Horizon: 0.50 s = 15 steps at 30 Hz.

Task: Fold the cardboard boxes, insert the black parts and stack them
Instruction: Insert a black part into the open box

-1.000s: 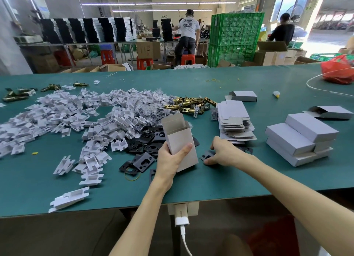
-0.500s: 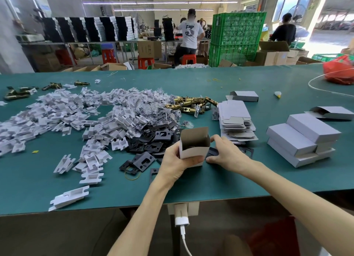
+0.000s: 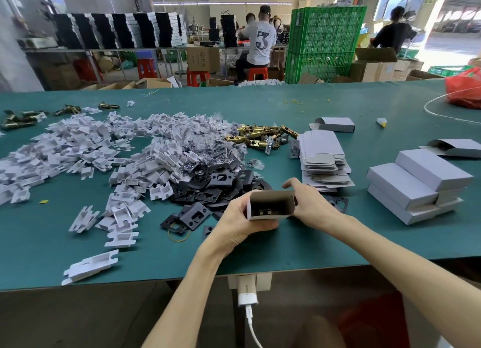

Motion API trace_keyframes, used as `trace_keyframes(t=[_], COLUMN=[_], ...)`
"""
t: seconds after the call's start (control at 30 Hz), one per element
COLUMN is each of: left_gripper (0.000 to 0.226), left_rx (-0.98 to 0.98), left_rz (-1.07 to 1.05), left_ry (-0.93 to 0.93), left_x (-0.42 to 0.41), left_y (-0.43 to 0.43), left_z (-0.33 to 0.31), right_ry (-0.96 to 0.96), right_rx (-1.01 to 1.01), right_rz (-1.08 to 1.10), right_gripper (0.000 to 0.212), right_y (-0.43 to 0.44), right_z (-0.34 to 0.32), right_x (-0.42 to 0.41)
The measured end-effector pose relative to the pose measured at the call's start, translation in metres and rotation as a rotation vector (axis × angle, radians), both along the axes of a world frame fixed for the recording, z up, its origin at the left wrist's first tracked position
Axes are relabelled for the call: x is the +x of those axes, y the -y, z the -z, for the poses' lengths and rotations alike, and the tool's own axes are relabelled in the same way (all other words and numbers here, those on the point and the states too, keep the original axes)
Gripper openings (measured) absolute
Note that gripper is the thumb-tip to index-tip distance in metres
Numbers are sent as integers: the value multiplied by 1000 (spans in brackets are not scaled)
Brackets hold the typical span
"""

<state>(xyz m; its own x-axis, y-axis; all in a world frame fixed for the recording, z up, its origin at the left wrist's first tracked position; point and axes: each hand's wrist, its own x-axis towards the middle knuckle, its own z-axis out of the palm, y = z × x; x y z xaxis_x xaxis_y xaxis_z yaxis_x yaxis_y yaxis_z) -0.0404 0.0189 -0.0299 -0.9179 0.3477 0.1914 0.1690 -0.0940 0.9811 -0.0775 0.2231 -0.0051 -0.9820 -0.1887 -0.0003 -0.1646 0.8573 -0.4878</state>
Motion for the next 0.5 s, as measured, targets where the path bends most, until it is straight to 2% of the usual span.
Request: trace_keyframes(t=[0.13,0.27,0.37,0.5], left_gripper=[46,46,41,59], left_rx=[-75,-20,48,137], left_rz=[43,-22,-126,-252], left_ry=[-70,-8,43,146], left_x=[-1,1,1,2], left_y=[2,-3,-5,-6], left_z=[-1,-1,1,0], right_ry=[-17,-8,6,11], right_rx=[54,67,71,73], right_rz=[-21,-30,-12,8], right_gripper=[55,50,58,63], right_y=[2,2,2,1], right_z=[-3,-2,-1,3], right_x=[0,-2,-3,-5])
